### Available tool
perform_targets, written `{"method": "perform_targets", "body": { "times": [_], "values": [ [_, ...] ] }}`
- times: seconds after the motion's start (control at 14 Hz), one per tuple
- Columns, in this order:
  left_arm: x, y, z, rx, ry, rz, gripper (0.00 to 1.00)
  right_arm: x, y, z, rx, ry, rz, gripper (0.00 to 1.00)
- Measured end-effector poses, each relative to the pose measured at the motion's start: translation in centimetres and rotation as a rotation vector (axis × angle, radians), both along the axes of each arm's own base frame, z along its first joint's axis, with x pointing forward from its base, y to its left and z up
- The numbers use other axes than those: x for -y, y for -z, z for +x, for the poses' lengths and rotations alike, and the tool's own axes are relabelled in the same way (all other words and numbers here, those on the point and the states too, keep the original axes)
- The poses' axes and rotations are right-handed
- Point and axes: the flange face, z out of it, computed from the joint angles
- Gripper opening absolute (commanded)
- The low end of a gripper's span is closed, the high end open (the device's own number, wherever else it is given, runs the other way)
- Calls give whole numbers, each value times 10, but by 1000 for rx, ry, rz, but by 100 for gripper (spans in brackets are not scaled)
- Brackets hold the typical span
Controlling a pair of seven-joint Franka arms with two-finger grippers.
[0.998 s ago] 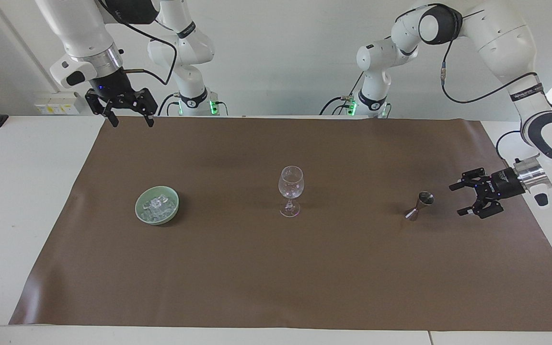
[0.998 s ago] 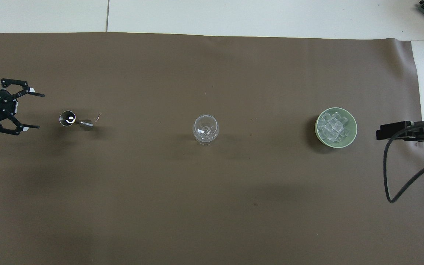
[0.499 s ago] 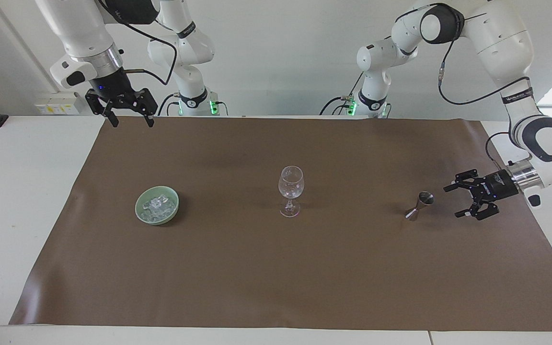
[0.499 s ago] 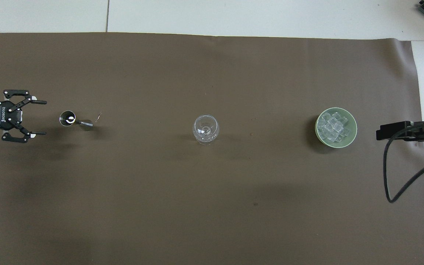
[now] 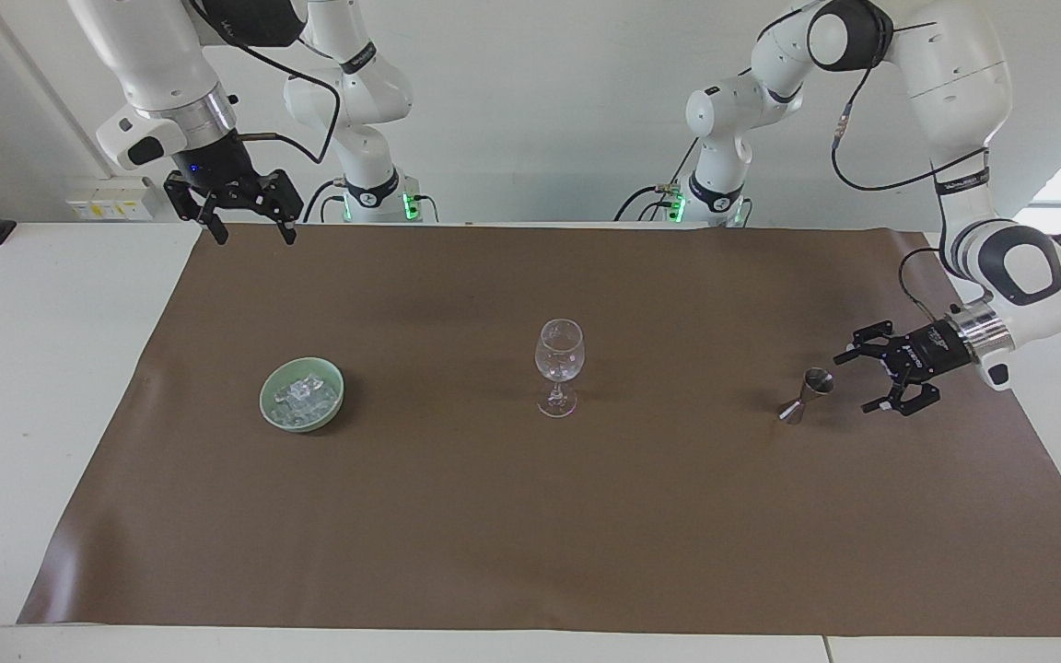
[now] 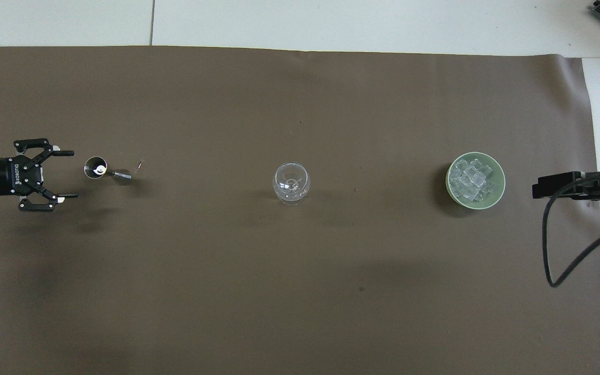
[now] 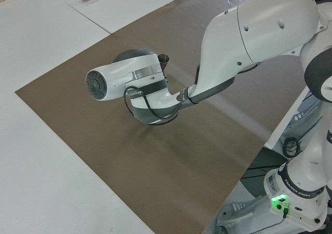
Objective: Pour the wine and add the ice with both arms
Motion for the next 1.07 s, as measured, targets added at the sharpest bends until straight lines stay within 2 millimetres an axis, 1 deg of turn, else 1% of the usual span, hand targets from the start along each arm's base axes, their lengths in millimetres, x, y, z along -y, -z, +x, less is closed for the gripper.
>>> {"method": "perform_targets", "body": {
  "times": [0.21, 0.43, 1.07],
  "values": [
    [4, 8, -12, 18, -10, -14, 100, 0, 0, 0, 0, 0, 0, 100],
    [5, 11, -17, 21, -39, -28, 100, 0, 0, 0, 0, 0, 0, 100],
    [13, 41, -39, 13, -141, -90, 100, 0, 0, 0, -1, 0, 0, 100]
  ]
}}
